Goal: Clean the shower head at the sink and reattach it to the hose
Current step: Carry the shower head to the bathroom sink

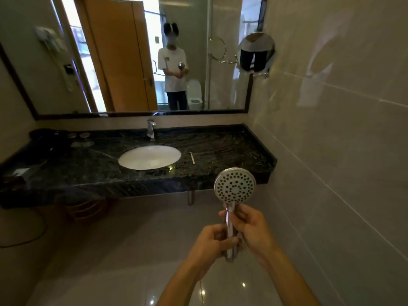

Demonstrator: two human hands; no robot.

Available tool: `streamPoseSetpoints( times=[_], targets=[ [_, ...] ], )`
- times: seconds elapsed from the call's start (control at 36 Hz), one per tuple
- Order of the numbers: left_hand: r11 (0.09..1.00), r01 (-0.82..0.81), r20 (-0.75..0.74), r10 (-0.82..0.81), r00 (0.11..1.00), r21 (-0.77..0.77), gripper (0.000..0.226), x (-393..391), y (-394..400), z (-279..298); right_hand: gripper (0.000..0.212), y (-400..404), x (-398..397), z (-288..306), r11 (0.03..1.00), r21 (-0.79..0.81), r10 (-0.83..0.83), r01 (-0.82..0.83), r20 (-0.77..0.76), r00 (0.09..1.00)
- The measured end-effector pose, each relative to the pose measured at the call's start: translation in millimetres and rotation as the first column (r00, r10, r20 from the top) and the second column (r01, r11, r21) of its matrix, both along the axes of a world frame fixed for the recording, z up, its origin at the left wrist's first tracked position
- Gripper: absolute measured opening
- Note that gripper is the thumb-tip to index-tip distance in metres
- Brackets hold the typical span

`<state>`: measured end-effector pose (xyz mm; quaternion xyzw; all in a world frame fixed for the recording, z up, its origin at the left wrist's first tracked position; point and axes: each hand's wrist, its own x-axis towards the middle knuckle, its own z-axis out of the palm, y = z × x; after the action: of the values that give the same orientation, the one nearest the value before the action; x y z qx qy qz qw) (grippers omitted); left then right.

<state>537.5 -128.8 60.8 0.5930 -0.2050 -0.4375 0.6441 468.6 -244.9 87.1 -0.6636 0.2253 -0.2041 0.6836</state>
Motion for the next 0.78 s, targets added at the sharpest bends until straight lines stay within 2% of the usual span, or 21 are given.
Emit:
streamPoseSetpoints(
  times=[0.28, 0.5, 0.78],
  targets=[
    [0.988, -0.154, -0.025, 0.154, 0.988, 0.001, 0.015, 142, -29, -5, 0.018, -33, 156, 2, 0.993, 0.006, 0.115, -0.115, -0.023, 0.993],
    [0.978, -0.202, -0.019, 0.203, 0.979, 0.048, 0.017, 243, -46, -19, 0.016, -53, 266, -11, 0.98, 0.008, 0.198, -0.198, -0.048, 0.979],
    [0.937, -0.339, -0.034, 0.342, 0.939, 0.083, 0.023, 394, -81, -32, 0.018, -93, 431, -27, 0.944, 0.069, 0.328, -0.323, -0.068, 0.942]
  ],
)
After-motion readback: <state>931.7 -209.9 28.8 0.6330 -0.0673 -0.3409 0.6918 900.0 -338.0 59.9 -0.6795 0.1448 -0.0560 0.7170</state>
